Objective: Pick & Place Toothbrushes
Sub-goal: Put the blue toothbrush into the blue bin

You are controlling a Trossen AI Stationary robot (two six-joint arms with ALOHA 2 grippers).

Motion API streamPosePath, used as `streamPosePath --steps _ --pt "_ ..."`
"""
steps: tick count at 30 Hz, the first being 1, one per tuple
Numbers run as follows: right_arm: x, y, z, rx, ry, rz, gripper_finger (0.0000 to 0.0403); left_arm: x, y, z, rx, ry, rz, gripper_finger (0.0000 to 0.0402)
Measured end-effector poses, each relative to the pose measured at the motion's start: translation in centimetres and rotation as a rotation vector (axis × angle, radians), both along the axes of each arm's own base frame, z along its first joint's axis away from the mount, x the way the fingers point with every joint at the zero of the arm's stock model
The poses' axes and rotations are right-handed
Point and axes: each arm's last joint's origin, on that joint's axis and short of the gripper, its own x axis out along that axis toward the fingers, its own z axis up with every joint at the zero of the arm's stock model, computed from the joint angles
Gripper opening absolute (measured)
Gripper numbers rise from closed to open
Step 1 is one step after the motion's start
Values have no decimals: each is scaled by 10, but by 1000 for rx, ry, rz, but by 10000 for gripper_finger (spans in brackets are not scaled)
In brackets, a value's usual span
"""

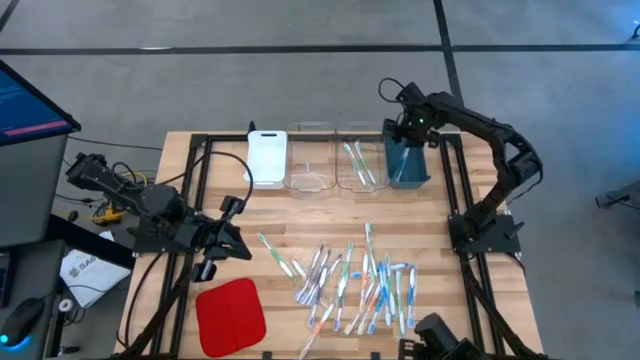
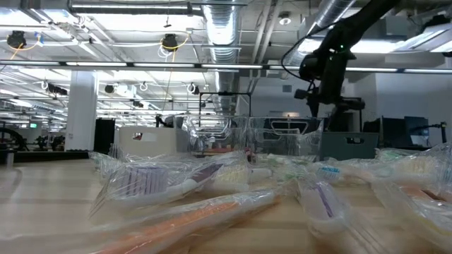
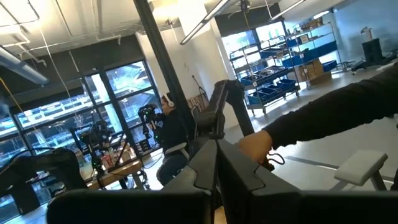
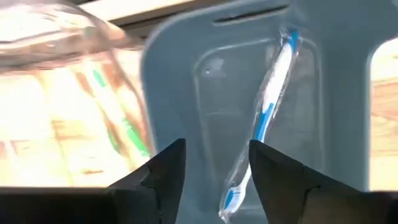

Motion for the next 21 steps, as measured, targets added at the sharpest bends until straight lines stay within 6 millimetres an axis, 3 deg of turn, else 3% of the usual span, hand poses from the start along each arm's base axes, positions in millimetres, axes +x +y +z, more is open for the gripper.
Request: streamPosePath --steps 9,17,21 --pt "19 11 48 -36 11 185 164 0 0 0 0 0 0 8" --pt "42 45 72 -14 49 388 146 0 0 0 0 0 0 8" --pt "56 74 79 -13 53 493 138 0 0 0 0 0 0 8"
